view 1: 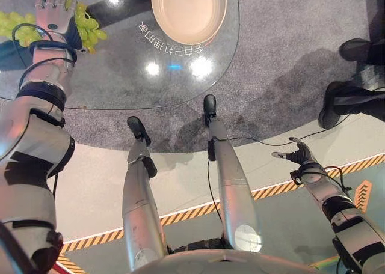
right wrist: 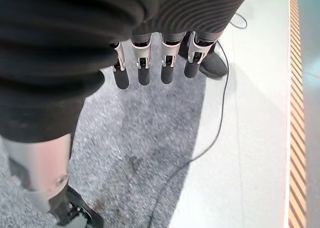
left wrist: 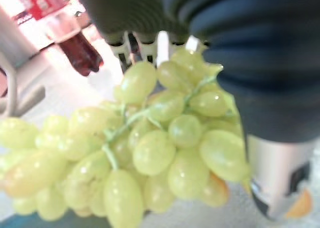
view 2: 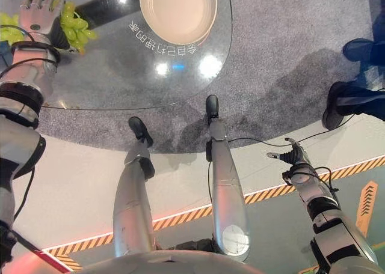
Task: Pick up fruits into the plate
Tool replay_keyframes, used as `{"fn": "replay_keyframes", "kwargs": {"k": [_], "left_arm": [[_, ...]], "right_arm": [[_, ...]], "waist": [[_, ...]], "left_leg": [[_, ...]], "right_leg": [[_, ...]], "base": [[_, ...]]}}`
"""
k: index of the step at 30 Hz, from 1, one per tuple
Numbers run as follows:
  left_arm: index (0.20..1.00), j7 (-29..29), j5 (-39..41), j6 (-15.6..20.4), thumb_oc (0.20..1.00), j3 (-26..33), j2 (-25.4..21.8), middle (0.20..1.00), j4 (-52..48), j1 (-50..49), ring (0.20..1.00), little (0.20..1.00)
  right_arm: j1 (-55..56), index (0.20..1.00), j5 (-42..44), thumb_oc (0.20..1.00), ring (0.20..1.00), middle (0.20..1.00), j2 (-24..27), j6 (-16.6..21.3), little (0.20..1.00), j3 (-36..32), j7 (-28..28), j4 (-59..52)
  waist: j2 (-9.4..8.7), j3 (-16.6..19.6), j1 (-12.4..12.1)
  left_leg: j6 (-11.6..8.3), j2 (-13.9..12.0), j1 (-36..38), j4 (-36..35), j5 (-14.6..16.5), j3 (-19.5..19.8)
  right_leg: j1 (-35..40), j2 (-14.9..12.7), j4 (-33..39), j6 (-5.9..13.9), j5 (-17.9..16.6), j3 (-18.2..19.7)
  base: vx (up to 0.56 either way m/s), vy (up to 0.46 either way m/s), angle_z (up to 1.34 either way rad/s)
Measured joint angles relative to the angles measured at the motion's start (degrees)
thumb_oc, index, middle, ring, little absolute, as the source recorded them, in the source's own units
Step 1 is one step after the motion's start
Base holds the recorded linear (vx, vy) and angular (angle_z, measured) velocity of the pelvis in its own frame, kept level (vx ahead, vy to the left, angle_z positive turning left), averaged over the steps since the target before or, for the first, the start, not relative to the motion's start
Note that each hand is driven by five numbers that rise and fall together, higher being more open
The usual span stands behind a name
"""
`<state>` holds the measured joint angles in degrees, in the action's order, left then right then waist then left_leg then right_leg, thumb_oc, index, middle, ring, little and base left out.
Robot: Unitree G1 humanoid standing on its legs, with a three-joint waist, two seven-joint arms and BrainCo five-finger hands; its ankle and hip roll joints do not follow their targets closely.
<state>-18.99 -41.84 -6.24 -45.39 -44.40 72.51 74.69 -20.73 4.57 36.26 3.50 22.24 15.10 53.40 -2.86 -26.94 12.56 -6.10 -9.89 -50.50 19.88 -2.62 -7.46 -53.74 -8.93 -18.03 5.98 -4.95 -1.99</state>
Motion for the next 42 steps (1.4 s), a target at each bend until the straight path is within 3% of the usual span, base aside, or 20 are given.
{"fn": "replay_keyframes", "kwargs": {"k": [2, 3, 4, 13, 15, 19, 21, 32, 42], "left_arm": [[0.953, -0.43, 0.00, -0.35, 0.953, 0.01, 0.24, 0.953, 0.00, -0.14, 0.953, 0.953], [0.398, -0.50, 0.08, -0.58, 0.398, 0.02, 0.38, 0.398, 0.00, -0.35, 0.398, 0.398], [0.200, -0.51, 0.13, -0.77, 0.200, 0.02, 0.57, 0.200, 0.00, -0.48, 0.200, 0.200], [0.200, -0.48, 0.63, -2.04, 0.200, 0.05, 0.97, 0.200, 0.00, -1.06, 0.200, 0.200], [0.200, -0.49, 2.81, -2.41, 0.200, 0.17, 0.44, 0.200, -0.60, -1.85, 0.200, 0.200], [0.200, -0.92, 14.07, -2.12, 0.200, 5.76, 0.23, 0.200, -1.16, -2.82, 0.200, 0.200], [0.200, -2.64, 18.90, 0.22, 0.200, 9.14, 0.24, 0.200, -1.05, -4.51, 0.200, 0.200], [0.200, -9.96, 32.60, 8.68, 0.200, 16.16, 1.12, 0.200, -1.00, -12.01, 0.200, 0.200], [0.200, -15.89, 37.69, 12.41, 0.200, 18.59, 1.49, 0.200, -4.64, -17.17, 0.200, 0.200]], "right_arm": [[0.00, 1.000, 0.60, 1.000, 1.000, 1.000, 0.50, -0.04, 1.000, 0.00, 0.01, -0.70], [-0.03, 1.000, 1.09, 1.000, 1.000, 1.000, 0.79, -0.03, 1.000, 0.00, 0.02, -1.01], [-0.03, 1.000, 1.09, 1.000, 1.000, 1.000, 0.92, -0.03, 1.000, -0.01, 0.04, -1.03], [-0.01, 1.000, 1.15, 1.000, 1.000, 1.000, 1.45, -0.53, 1.000, -0.05, 2.04, -3.23], [-0.06, 1.000, 1.18, 1.000, 1.000, 1.000, 1.86, -0.83, 1.000, -0.28, 2.18, -3.19], [0.01, 1.000, 1.19, 1.000, 1.000, 1.000, 1.85, -0.79, 1.000, -1.32, 2.33, -4.17], [0.07, 1.000, 1.18, 1.000, 1.000, 1.000, 1.57, -0.71, 1.000, -1.27, 2.36, -5.07], [0.18, 1.000, 1.17, 1.000, 1.000, 1.000, 0.92, 0.14, 1.000, -1.23, 4.07, -6.95], [2.34, 1.000, 1.10, 1.000, 1.000, 1.000, -1.44, -0.07, 1.000, -1.05, 6.51, -9.68]], "waist": [[0.00, 0.00, -0.05], [0.00, 0.00, -0.10], [-0.01, 0.00, -0.12], [0.00, 0.00, -0.06], [-0.01, 0.01, -0.21], [0.00, 0.02, -0.24], [0.00, 0.02, -0.26], [-0.17, -0.03, -0.64], [-0.55, -0.19, -1.56]], "left_leg": [[-0.02, 0.02, 0.00, 0.00, 0.03, 0.01], [-0.02, 0.01, 0.12, 0.00, 0.03, 0.02], [-0.02, 0.01, 0.22, -0.01, 0.03, 0.01], [-0.22, -0.03, 0.84, 0.00, 0.19, -0.12], [0.17, -0.09, 0.84, 0.40, 0.45, -0.34], [-0.10, -0.20, 0.69, 0.67, 0.94, -0.37], [-0.19, -0.27, 1.21, 0.67, 1.13, -0.30], [-0.09, -0.32, 3.83, 0.67, 1.35, 0.30], [0.13, -0.19, 4.97, -0.82, 0.31, 0.68]], "right_leg": [[0.04, 0.00, 0.01, 0.00, 0.00, -0.01], [0.11, 0.01, 0.00, -0.01, -0.01, -0.01], [0.20, 0.01, -0.01, -0.01, -0.01, -0.01], [1.09, 0.11, 0.81, 0.04, -0.04, 0.13], [1.20, 0.15, 0.99, -0.03, -0.24, 0.32], [1.26, 0.30, 1.25, -0.21, -0.49, 0.47], [1.90, 0.41, 1.54, -0.22, -0.51, 0.46], [5.26, 0.46, 1.96, -0.27, -0.55, -0.21], [6.17, 0.36, 2.08, -0.27, -0.53, -0.85]], "base": [[0.00, 0.000, 0.00], [0.00, 0.000, 0.00], [0.00, 0.000, 0.00], [0.00, 0.002, -0.01], [-0.05, 0.012, -0.05], [-0.04, -0.005, -0.01], [-0.02, -0.039, -0.01], [0.00, -0.007, 0.00], [-0.01, -0.002, 0.02]]}}
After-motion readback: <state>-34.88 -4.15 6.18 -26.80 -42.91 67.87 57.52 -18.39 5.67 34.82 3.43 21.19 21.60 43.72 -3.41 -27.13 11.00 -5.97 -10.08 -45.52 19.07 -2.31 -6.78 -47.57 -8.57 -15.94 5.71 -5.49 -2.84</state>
